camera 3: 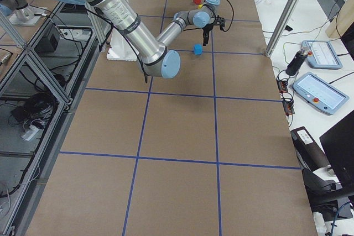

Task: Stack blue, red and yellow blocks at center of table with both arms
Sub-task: 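Raise the right gripper away while the left gripper grasps the red cube, then carry the red cube with the left gripper over the blue cube, then lower the red cube onto the blue cube and open the left gripper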

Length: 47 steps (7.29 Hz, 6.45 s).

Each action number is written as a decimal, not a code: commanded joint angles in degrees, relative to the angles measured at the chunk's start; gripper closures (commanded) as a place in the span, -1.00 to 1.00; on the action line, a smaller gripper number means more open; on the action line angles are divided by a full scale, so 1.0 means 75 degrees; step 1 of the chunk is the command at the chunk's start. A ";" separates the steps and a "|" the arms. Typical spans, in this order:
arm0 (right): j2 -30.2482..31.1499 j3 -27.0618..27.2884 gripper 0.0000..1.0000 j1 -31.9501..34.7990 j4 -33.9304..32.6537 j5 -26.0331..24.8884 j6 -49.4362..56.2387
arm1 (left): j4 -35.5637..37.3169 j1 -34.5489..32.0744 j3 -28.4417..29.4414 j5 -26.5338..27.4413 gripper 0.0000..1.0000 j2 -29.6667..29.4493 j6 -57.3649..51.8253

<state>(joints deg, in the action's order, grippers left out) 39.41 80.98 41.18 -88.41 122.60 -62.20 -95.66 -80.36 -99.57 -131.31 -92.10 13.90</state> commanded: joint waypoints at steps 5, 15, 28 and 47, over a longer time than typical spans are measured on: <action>0.2209 0.1086 -0.98 0.2195 -0.0294 0.0810 0.3554 | -0.3542 0.2732 0.0510 0.1743 -1.00 0.1065 0.6020; 0.2421 0.1015 -0.98 0.2243 -0.0259 0.0716 0.3946 | -0.3780 0.3308 0.1451 0.1851 -0.98 0.0549 0.6409; 0.2585 0.1027 -0.98 0.2360 -0.0212 0.0763 0.3911 | 0.3955 0.5004 0.0133 0.1698 1.00 -0.5947 0.6571; 0.2597 0.1027 -0.98 0.2396 -0.0188 0.0775 0.3864 | 0.0954 0.6367 0.3737 0.2109 -1.00 -0.7666 0.8565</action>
<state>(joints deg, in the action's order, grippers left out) 58.90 88.76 59.08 -89.81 128.41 -33.27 -88.58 -32.62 -71.44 -115.49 -149.65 78.13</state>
